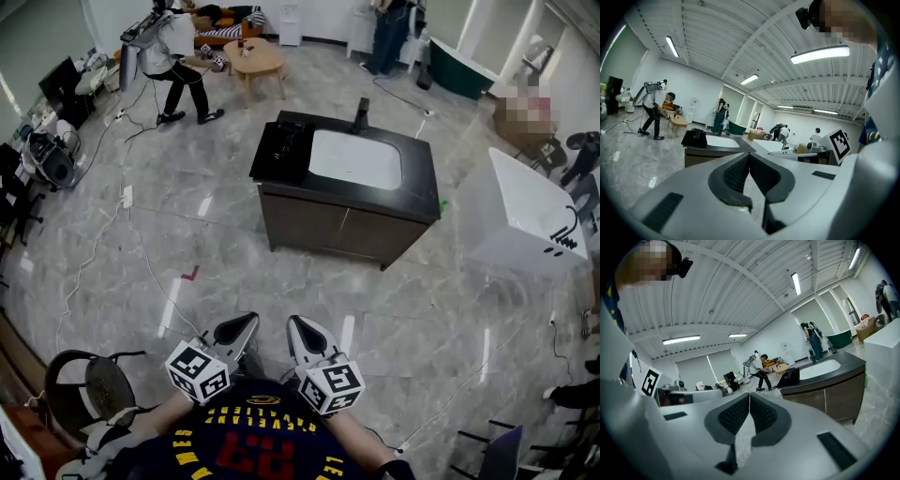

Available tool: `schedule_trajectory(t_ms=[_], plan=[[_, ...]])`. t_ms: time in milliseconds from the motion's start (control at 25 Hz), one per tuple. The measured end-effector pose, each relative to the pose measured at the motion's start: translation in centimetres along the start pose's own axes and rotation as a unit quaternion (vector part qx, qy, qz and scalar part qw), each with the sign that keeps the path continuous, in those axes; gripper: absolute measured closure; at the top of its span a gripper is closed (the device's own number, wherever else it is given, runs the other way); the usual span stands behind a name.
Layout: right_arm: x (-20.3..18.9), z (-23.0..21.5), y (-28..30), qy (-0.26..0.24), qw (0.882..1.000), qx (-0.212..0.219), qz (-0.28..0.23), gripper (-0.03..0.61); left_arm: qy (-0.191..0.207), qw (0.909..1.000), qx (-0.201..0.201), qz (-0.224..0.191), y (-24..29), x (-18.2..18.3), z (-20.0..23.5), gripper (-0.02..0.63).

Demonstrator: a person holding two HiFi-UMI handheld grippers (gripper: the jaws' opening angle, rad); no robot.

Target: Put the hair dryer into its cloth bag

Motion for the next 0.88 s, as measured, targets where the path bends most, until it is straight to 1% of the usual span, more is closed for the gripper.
schedule_trajectory(t_ms=[160, 320, 480, 680, 880], plan=[[0.2, -1.9, 1.3, 0.002, 1.0, -0.004, 0.003, 0.569, 0.005, 1.0, -0.002, 0.007, 2.4, -0.1, 0.7, 0.611], [0.6, -4.4, 4.1, 0.001, 1.0, -0.021, 0.008, 0.569, 0.001, 0.9996, -0.019, 0.019, 6.0, 0.0, 3.2, 0.611], [2.3, -7.2, 8.5, -0.008, 0.998, -0.058, 0.005, 0.569, -0.009, 0.9985, -0.047, 0.026, 10.7, 1.3, 7.4, 0.611], [4.4, -9.2, 15.1, -0.027, 0.995, -0.091, 0.006, 0.569, -0.009, 0.9964, -0.083, 0.016, 16.2, 4.2, 13.1, 0.611], [5.0, -10.2, 21.1, -0.036, 0.993, -0.109, 0.017, 0.569, -0.024, 0.9957, -0.089, 0.013, 19.3, 5.5, 19.5, 0.611]])
Point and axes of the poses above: the fingertips, and each gripper's own axes: y forward along the fingers, z to its left, x out of its top, the point moved 8 cm from there along -y, backward along the fingers, and after that the axes turned 12 degrees about -z, right-handed, at the moved point
